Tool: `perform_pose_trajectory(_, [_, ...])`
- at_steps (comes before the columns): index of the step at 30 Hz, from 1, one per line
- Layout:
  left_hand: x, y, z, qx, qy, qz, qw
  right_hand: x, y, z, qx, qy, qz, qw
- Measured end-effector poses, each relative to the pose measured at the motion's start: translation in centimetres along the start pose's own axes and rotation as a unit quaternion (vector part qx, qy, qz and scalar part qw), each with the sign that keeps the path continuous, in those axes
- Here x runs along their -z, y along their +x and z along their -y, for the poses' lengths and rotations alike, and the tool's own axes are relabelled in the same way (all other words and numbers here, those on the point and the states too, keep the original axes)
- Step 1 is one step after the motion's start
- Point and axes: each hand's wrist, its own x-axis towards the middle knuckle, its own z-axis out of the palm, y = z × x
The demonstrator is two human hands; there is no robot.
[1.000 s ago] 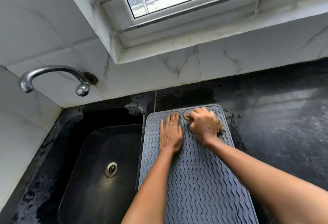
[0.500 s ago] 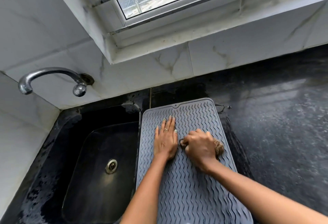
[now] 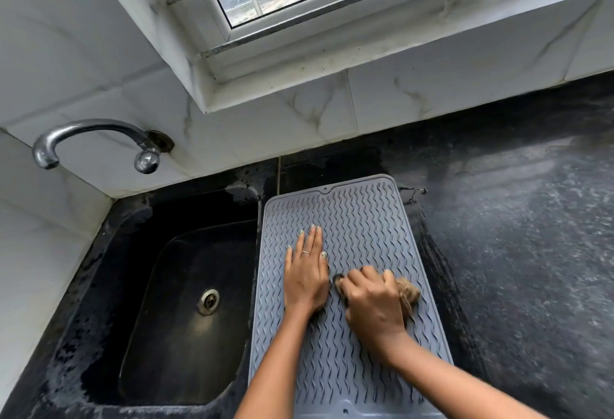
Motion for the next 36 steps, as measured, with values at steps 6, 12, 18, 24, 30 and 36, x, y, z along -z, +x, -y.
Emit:
perform_pose_trajectory(6, [0.4, -2.1, -0.4, 0.022, -0.009, 0.004, 1.0, 1.8, 5.6, -0.9, -0.074, 0.101, 0.018, 0.992])
perform_pose_trajectory(12, [-0.2, -4.9, 0.1, 0.033, 0.004, -0.011, 0.999, -0.1, 7.6, -0.9, -0.036, -0.036, 0.108, 0.993])
perform_pose_trajectory(18, [-0.5, -4.6, 0.3, 0.043, 0.012, -0.01, 0.999, 1.3, -5.5, 1.8, 0.058, 0.011, 0.057, 0.997])
perform_pose_trajectory(24, [-0.2, -5.1, -0.1, 0.04, 0.015, 0.024, 0.999, 3.0, -1.0, 1.6, -0.059, 0.131, 0.055, 0.988])
perform_pose_trajectory(30, [-0.4, -9.9, 0.3, 0.027, 0.01, 0.009, 1.0, 1.2, 6.2, 0.5, -0.058, 0.032, 0.189, 0.98])
perform_pose_trajectory(36, [-0.8, -10.2, 0.4, 0.028, 0.018, -0.003, 0.999, 0.4, -4.7, 2.3, 0.017, -0.027, 0.065, 0.997])
